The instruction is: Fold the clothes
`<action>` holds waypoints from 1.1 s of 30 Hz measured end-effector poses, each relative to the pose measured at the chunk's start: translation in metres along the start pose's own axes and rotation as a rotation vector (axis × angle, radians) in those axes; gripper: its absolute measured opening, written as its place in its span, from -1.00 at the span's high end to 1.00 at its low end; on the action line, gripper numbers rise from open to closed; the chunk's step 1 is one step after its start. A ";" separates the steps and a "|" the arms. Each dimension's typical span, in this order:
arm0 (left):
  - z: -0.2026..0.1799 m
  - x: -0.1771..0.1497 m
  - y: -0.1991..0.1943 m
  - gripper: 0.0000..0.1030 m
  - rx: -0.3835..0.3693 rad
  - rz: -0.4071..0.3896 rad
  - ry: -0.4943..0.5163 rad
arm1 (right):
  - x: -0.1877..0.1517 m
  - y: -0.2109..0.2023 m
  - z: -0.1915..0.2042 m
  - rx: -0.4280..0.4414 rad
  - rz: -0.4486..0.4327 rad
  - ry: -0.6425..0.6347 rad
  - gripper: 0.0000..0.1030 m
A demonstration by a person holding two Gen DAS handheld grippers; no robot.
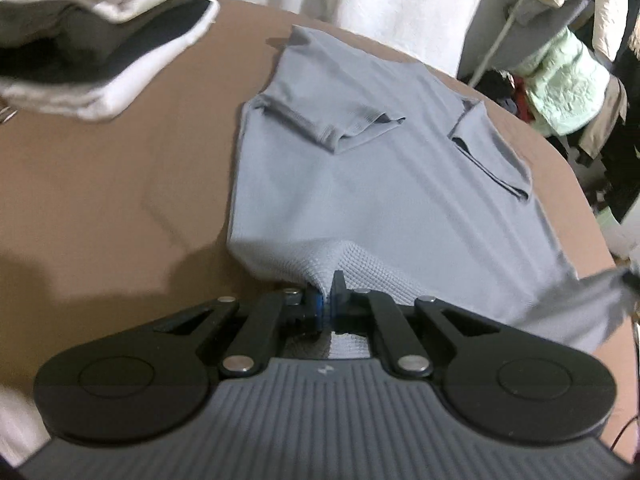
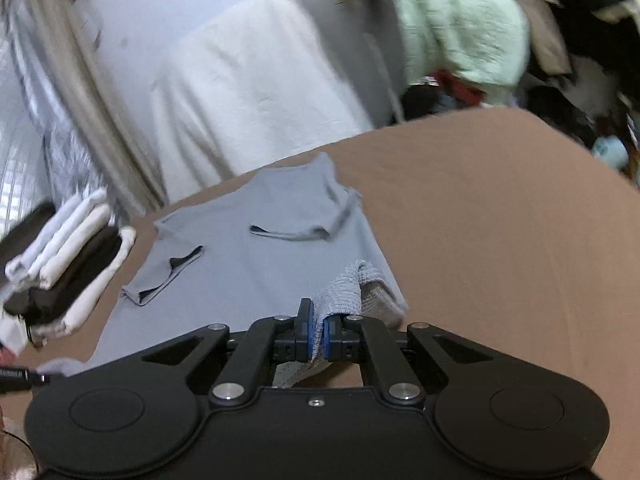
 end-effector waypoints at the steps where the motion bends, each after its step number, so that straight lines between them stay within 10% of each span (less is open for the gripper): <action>1: -0.003 0.013 0.000 0.94 -0.008 0.011 0.004 | 0.023 0.005 0.001 -0.017 0.028 -0.036 0.88; 8: -0.054 0.092 0.000 0.94 -0.017 -0.234 0.339 | 0.164 0.049 0.036 -0.172 0.081 -0.376 0.90; 13: -0.032 0.152 0.060 0.94 -0.124 -0.137 0.111 | 0.216 0.117 0.059 -0.237 0.121 -0.426 0.90; 18: -0.022 0.194 0.104 0.94 -0.126 -0.193 0.258 | 0.227 0.181 0.070 -0.248 0.111 -0.469 0.90; 33: -0.013 0.314 0.253 0.92 -0.031 -0.092 0.100 | 0.236 0.359 0.026 -0.309 0.134 -0.359 0.90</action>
Point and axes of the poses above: each gripper's, at about its wrist camera, not at the fingertips, and y roughly the way its jaws point, z to its left, x to its top, the point moved 3 cm from there along y, roughly the way its jaws point, and after that the axes turned 11 degrees about -y, right-handed, at the moved point
